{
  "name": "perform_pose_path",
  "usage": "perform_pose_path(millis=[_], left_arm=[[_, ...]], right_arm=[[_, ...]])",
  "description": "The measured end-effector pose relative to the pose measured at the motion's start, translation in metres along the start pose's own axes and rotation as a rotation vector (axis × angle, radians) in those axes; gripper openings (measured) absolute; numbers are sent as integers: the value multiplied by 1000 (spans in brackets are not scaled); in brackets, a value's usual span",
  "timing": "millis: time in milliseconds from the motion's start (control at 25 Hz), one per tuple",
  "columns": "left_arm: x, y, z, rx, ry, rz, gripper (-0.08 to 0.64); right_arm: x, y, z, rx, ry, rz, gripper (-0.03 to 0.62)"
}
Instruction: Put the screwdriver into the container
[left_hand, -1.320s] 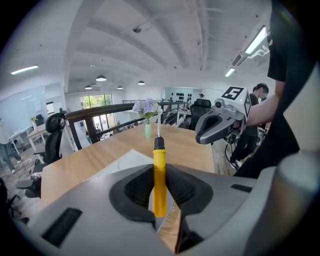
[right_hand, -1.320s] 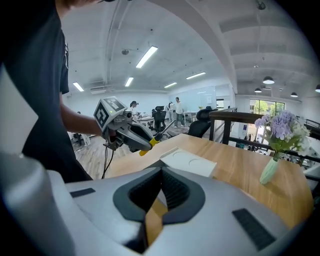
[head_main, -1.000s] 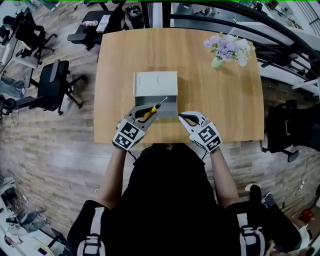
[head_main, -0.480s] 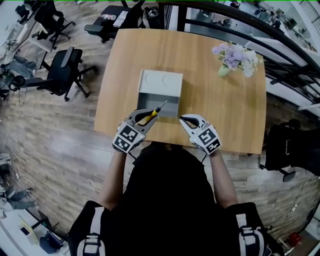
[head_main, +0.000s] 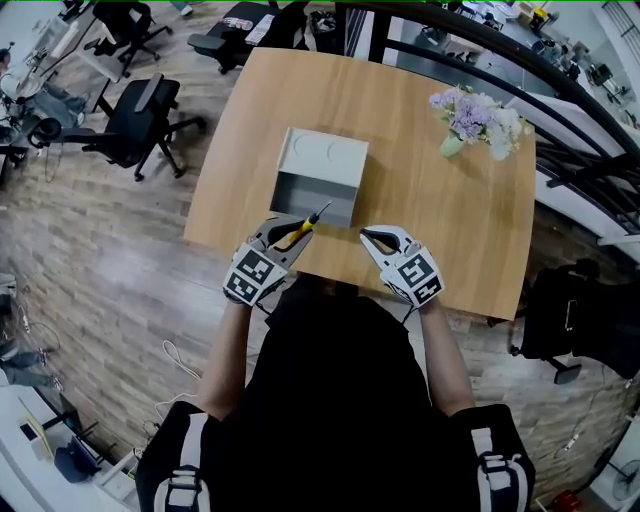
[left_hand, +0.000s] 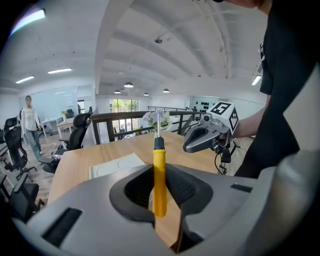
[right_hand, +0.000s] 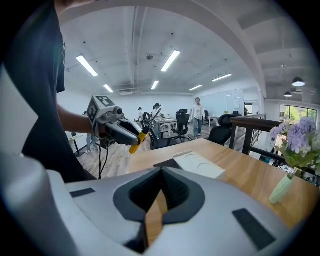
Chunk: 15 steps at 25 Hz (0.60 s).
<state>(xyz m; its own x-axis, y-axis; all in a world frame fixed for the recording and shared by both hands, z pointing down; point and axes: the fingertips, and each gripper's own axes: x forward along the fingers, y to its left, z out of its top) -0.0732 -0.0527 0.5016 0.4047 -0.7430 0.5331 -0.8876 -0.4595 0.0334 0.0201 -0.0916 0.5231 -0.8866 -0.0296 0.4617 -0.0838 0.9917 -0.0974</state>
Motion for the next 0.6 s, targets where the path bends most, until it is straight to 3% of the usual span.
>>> perform_pose_path(millis=[600], left_arm=[[-9, -38, -9, -22, 16, 56, 84]], right_arm=[[-15, 11, -8, 31, -56, 70, 25]])
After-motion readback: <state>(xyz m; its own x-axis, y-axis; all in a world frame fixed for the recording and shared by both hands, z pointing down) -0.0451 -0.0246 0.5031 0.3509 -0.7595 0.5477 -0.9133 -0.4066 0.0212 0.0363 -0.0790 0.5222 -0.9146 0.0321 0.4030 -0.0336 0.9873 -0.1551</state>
